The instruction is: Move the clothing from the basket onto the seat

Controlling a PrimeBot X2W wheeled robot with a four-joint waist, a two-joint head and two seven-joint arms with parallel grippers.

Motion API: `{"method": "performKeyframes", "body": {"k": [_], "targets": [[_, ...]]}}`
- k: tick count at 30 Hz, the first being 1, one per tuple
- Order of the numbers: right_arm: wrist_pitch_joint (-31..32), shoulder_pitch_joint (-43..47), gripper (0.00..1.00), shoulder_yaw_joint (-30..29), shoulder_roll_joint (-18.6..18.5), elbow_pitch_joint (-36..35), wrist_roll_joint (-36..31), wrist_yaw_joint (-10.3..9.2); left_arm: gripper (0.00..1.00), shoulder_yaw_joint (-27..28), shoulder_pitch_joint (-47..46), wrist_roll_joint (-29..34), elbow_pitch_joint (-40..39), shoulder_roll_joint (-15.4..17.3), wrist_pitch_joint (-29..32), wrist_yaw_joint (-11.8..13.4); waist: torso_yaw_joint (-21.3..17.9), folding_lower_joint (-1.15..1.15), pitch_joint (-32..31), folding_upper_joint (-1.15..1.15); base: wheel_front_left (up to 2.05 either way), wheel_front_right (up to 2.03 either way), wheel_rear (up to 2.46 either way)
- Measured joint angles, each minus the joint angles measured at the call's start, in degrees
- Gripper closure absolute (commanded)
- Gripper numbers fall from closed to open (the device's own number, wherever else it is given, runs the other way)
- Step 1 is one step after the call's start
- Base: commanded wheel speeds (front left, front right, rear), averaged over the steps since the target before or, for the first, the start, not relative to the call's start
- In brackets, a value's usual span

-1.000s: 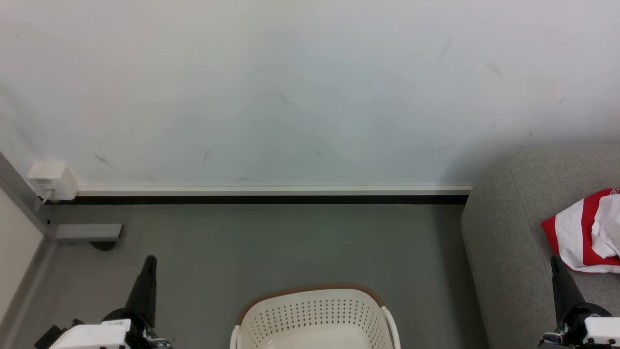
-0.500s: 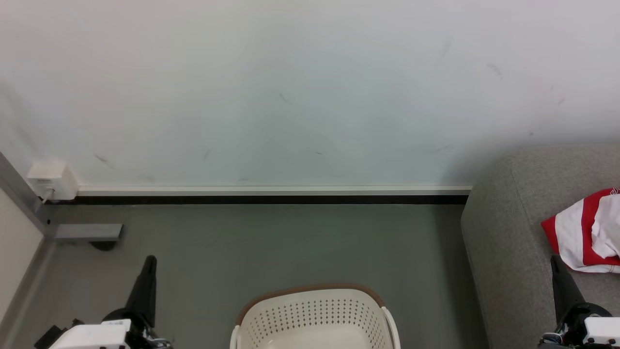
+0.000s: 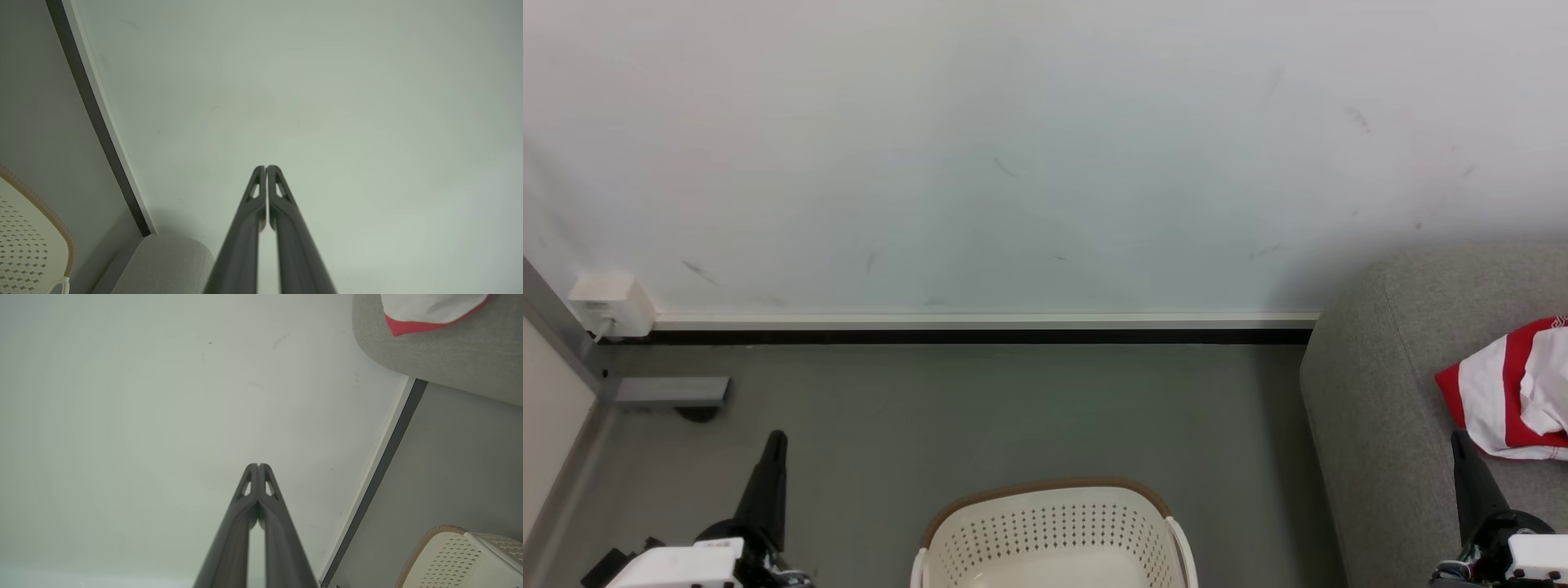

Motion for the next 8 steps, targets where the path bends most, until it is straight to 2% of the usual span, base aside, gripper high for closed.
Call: {"method": "performKeyframes", "body": {"k": [8], "targets": [[0.00,0.00,1.00,0.00,0.00,0.00,0.00,0.00,1.00,0.02,0.00,0.00,0.00,0.00,0.00,0.00,0.00,0.00,0.00,0.00,0.00,0.00,0.00]]}}
